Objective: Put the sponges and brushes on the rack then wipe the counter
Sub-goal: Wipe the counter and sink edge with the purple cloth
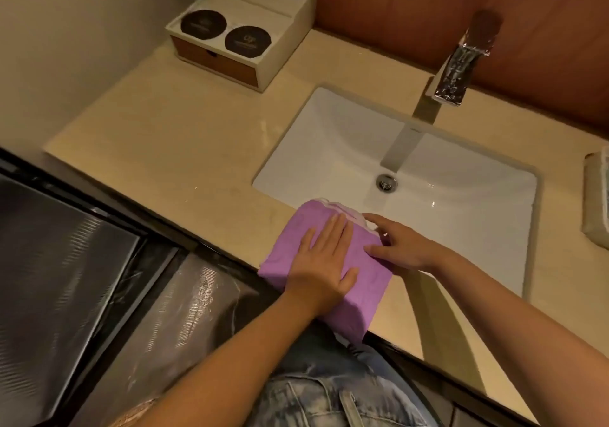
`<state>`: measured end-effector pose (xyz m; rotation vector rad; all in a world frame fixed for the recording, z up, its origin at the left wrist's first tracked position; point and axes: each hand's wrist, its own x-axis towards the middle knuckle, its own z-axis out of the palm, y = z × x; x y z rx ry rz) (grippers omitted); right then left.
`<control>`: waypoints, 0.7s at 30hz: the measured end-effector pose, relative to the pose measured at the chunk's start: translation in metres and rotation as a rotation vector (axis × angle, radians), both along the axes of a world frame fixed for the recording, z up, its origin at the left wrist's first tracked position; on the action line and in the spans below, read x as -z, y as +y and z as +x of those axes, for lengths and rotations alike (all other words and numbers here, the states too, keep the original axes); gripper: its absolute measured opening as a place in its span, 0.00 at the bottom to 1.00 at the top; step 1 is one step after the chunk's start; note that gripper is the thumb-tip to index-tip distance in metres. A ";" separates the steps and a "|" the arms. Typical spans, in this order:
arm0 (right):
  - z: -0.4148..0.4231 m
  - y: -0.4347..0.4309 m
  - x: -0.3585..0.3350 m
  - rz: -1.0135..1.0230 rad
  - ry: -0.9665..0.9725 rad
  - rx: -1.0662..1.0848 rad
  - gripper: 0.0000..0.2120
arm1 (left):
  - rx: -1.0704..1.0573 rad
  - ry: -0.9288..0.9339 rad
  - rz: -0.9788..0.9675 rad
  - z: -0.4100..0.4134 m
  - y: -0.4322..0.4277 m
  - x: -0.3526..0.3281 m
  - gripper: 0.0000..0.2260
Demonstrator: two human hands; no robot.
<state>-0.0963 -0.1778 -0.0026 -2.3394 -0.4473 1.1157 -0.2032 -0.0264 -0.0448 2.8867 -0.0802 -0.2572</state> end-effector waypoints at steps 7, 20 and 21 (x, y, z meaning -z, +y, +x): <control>0.006 0.064 0.000 0.063 -0.167 -0.237 0.40 | 0.061 -0.087 0.028 -0.004 0.066 -0.001 0.29; 0.031 0.168 0.024 0.120 -0.207 -0.334 0.50 | 0.308 -0.044 -0.014 0.024 0.181 -0.009 0.30; 0.033 0.171 0.018 0.115 -0.223 -0.351 0.51 | 0.286 -0.075 0.031 0.022 0.179 -0.008 0.29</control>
